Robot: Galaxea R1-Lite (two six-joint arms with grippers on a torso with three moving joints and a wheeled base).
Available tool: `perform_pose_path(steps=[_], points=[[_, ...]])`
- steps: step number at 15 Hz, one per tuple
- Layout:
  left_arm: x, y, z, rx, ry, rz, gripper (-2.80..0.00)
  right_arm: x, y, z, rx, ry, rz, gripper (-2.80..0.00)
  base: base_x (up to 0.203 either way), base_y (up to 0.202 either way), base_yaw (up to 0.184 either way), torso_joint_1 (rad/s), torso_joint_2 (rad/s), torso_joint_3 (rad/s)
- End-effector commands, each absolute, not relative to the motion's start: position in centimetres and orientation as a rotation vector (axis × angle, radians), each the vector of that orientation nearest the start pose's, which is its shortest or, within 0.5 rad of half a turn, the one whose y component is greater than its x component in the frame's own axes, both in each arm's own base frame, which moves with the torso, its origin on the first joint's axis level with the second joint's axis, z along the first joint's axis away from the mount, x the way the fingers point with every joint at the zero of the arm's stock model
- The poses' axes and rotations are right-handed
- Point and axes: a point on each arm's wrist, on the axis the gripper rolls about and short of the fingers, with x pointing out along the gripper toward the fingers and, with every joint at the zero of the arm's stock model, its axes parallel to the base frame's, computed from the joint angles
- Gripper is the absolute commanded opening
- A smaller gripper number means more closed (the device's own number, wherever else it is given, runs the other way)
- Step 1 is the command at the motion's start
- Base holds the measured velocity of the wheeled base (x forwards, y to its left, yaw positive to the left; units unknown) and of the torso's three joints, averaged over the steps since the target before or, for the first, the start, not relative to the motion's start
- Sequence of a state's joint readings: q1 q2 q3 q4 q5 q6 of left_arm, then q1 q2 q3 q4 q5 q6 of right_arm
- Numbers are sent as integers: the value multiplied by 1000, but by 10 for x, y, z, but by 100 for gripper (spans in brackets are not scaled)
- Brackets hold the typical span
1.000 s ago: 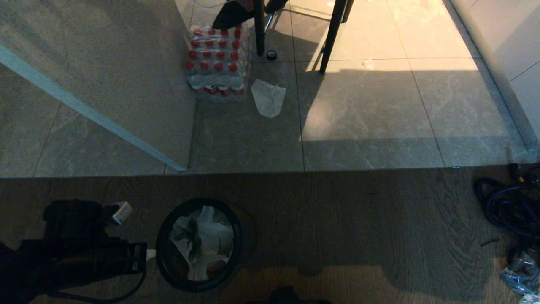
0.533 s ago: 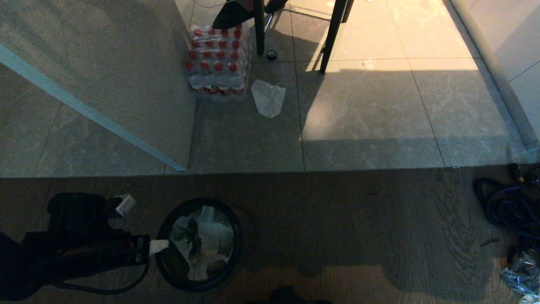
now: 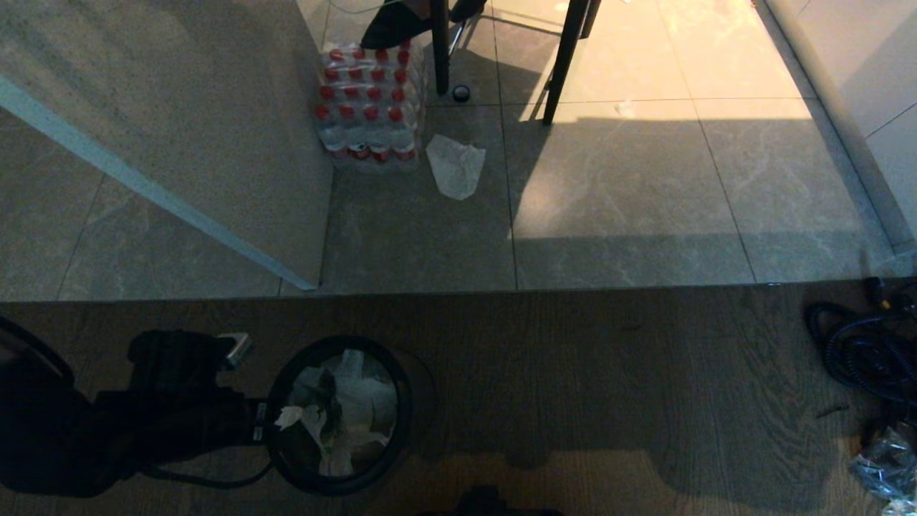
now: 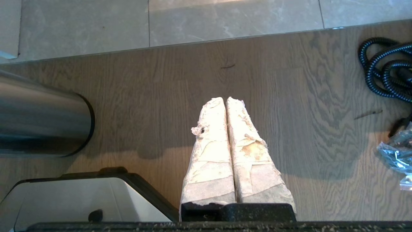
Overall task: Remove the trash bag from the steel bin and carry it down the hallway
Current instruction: Place the outer trash can on the ground
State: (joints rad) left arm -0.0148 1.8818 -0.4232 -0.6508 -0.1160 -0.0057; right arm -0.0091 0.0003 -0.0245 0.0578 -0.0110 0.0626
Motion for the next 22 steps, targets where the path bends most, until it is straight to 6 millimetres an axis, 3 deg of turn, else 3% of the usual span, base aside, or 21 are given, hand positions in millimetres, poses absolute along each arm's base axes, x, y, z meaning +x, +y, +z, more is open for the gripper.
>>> perform_pose_path(steps=[1, 3, 4, 8, 12, 14, 17, 22], points=[[262, -15, 32, -24, 835, -135, 0, -25, 0, 76, 63, 32, -21, -280, 0, 0, 0, 0, 0, 0], [266, -22, 27, -2, 841, -120, 0, -25, 0, 76, 63, 32, -21, -280, 0, 0, 0, 0, 0, 0], [267, -23, 27, 2, 837, -118, -280, -25, 0, 76, 63, 32, -21, -280, 0, 0, 0, 0, 0, 0], [267, -22, 26, 0, 834, -114, -280, -25, 0, 76, 63, 32, -21, -280, 0, 0, 0, 0, 0, 0], [262, -22, 44, 4, 771, -119, -280, -25, 0, 76, 63, 32, -21, -280, 0, 0, 0, 0, 0, 0], [259, -23, 41, 2, 787, -121, -280, -25, 0, 76, 63, 32, -21, -280, 0, 0, 0, 0, 0, 0], [256, -22, 54, -9, 742, -120, -280, -25, 0, 76, 63, 32, -21, -280, 0, 0, 0, 0, 0, 0], [234, -22, 105, -34, 605, -132, -280, -25, 0, 76, 63, 32, -21, -280, 0, 0, 0, 0, 0, 0]])
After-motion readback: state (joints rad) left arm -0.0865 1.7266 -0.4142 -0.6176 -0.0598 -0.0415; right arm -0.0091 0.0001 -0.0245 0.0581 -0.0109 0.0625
